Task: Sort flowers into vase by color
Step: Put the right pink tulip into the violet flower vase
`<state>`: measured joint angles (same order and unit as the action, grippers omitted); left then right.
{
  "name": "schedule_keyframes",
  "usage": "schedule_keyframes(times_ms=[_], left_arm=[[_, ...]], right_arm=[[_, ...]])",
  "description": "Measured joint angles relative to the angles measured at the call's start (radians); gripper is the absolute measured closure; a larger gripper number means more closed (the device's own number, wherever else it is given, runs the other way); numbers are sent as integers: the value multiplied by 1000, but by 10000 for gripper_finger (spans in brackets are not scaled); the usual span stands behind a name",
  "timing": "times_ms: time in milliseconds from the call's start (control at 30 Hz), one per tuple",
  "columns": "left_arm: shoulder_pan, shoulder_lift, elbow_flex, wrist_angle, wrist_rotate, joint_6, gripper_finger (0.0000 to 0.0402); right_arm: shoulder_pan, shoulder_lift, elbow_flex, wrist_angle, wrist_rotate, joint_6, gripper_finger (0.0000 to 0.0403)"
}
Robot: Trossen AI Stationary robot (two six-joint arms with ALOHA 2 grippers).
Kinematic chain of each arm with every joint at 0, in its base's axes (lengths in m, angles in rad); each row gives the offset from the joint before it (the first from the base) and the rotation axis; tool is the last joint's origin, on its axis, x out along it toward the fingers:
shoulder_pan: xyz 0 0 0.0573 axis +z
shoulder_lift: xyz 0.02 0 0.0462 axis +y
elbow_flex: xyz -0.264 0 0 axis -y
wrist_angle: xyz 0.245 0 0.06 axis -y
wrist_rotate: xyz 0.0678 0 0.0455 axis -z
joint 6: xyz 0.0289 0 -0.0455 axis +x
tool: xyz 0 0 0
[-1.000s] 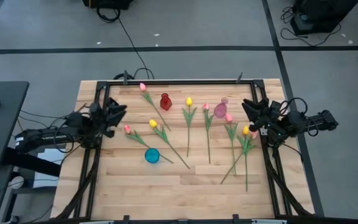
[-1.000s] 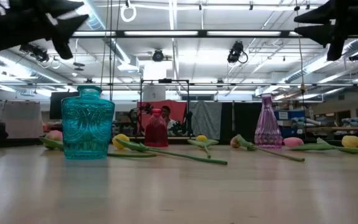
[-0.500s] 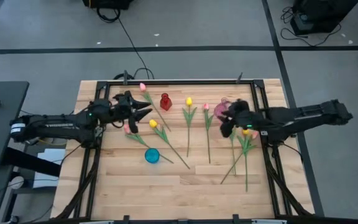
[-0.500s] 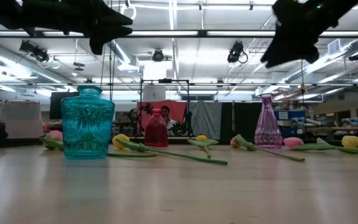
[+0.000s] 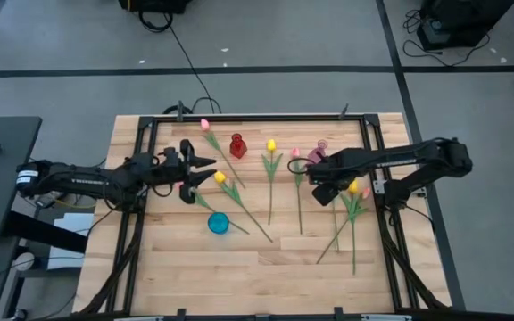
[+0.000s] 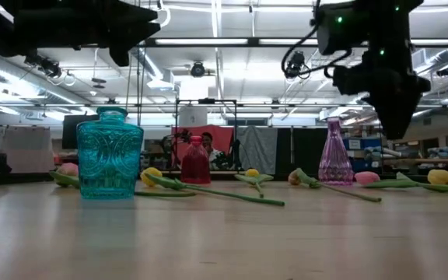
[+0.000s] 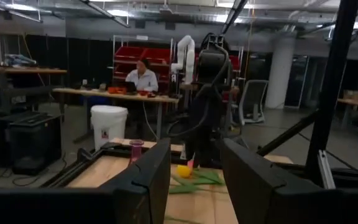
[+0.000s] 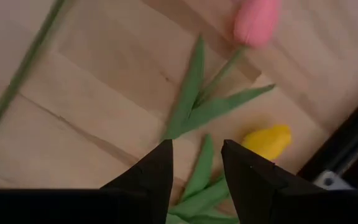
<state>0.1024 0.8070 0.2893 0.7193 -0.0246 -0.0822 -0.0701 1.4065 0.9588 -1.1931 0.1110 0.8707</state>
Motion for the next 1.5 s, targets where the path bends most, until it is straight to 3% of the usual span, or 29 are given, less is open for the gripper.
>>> schedule_keyframes(times_ms=[167,467,733,1033,1300,1500], left_arm=[[-1,0,0,-130,15,-8,255],[-9,0,0,-147,18,-4,255],[-10,0,0,-160,10,-4,255],[-11,1,0,-177,-8,-23,255],[-12,1,0,-198,-9,-26,255],[-12,1,0,-198,-9,-26,255]], right_arm=[[3,17,-37,35,-111,59,250],[6,63,-105,127,-204,133,229],[6,180,-122,173,-185,87,242],[-13,218,-140,214,-194,51,284],[-25,209,-154,232,-252,-43,389],[-22,151,-52,201,-374,-82,384]])
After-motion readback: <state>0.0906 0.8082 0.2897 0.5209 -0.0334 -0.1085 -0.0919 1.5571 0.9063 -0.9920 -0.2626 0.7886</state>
